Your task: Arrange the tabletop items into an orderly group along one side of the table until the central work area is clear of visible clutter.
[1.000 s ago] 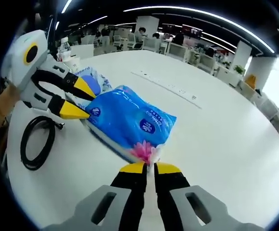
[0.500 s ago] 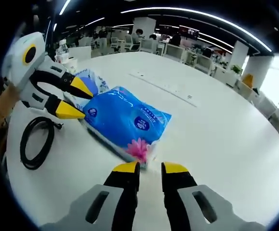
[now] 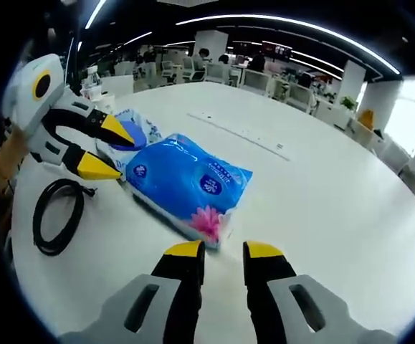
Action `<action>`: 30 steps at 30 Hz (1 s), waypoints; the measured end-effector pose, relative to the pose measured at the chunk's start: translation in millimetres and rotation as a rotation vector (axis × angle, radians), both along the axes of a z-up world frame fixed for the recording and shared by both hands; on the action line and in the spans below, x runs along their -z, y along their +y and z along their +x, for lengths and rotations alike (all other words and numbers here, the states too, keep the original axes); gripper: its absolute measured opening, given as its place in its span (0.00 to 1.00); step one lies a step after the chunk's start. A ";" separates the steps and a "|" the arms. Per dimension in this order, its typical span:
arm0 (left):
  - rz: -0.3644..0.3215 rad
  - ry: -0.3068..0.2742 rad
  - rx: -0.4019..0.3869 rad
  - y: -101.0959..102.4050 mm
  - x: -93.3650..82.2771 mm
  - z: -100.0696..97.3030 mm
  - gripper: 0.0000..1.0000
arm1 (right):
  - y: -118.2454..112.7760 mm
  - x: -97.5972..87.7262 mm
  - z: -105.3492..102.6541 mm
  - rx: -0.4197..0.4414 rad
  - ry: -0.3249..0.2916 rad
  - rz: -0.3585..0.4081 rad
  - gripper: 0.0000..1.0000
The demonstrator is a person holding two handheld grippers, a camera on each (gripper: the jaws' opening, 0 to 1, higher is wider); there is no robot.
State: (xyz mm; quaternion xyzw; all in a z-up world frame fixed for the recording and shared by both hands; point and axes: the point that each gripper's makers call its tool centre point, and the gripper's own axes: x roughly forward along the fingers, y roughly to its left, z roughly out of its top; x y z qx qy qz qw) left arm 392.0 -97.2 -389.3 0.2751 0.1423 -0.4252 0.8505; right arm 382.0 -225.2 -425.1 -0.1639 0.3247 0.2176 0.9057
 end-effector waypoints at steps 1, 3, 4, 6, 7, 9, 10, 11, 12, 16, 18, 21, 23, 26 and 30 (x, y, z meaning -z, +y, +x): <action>0.003 0.000 -0.001 0.6 0.4 0.0 0.22 | -0.2 0.0 -0.2 0.001 0.000 -0.001 0.20; 0.000 0.002 -0.001 1.4 0.8 -0.5 0.22 | -0.4 -0.4 -0.3 0.004 0.000 0.004 0.20; -0.001 0.003 -0.001 1.8 0.9 -0.8 0.22 | -0.5 -0.6 -0.3 0.005 0.000 0.006 0.21; 0.000 0.006 -0.001 2.6 1.8 -1.3 0.22 | -0.8 -1.0 -0.5 0.006 -0.001 0.009 0.21; 0.000 0.006 -0.004 3.4 2.0 -1.3 0.22 | -0.9 -1.1 -0.8 0.004 -0.002 0.007 0.21; -0.003 0.006 -0.002 4.0 2.1 -2.1 0.25 | -0.7 -1.4 -1.8 0.004 -0.004 0.008 0.22; -0.010 0.008 -0.004 4.8 1.7 -2.7 0.27 | 0.1 -1.8 -3.1 0.001 -0.006 0.010 0.23; -0.018 0.003 -0.002 5.2 0.5 -3.2 0.27 | 1.1 -2.7 -3.4 0.002 -0.010 0.017 0.24; -0.033 0.004 -0.004 5.7 -1.3 -3.9 0.27 | 2.2 -3.9 -4.2 0.000 -0.014 0.024 0.25; -0.051 0.006 -0.001 8.5 -3.4 -8.4 0.27 | 6.8 -5.1 -5.9 -0.016 -0.021 0.024 0.25; -0.049 0.007 -0.004 10.9 -2.4 -8.6 0.27 | 7.7 -5.6 -5.5 -0.010 -0.022 0.035 0.25; -0.051 0.014 -0.008 13.3 -1.1 -8.8 0.27 | 8.2 -6.1 -5.4 -0.009 -0.023 0.039 0.26; -0.053 0.015 -0.011 15.7 -0.3 -9.1 0.27 | 8.8 -6.3 -6.8 -0.013 -0.023 0.036 0.26; -0.058 0.018 -0.014 18.9 1.1 -9.2 0.27 | 9.5 -6.1 -8.7 -0.017 -0.022 0.035 0.26; -0.059 0.027 -0.024 24.5 5.0 -9.1 0.27 | 9.7 -5.7 -9.5 -0.016 -0.022 0.039 0.26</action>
